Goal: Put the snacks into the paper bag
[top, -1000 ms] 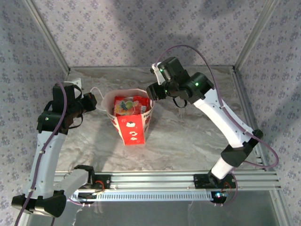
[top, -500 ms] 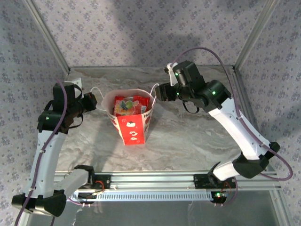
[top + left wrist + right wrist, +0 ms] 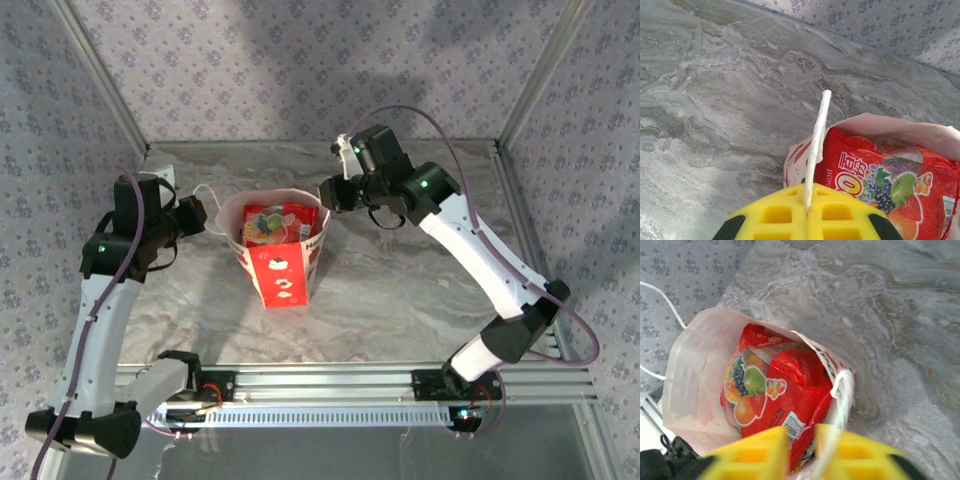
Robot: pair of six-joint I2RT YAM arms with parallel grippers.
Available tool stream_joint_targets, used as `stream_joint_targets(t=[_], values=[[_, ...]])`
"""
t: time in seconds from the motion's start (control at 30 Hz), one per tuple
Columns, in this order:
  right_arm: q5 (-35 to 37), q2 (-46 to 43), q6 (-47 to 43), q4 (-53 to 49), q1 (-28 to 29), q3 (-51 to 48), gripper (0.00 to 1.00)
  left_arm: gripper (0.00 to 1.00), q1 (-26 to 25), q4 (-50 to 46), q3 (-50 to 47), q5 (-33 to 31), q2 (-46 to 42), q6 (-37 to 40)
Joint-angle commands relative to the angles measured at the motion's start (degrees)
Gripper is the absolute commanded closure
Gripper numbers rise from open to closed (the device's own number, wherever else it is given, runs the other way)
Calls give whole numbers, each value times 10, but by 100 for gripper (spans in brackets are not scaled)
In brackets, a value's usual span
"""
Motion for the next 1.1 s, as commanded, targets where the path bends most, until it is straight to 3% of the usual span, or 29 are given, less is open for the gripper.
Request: stream_joint_targets(t=[0.0,0.03,0.43,0.7,1.07], values=[[-37,19,-7,4,0,19,96,96,-4,7,25,22,6,-7],[-36,22,-9,4,-1,23,100,96,-5,7,26,23,7,-7],[-18,35,-62,-41,-8,191,100,96,-27,-31,132,71,49,12],[0,26,-64,-47,-20,149,100,98,-66,-13,155,35,55,23],[0,6,-63,-35,-68,138,100,98,-88,-7,180,40,96,25]])
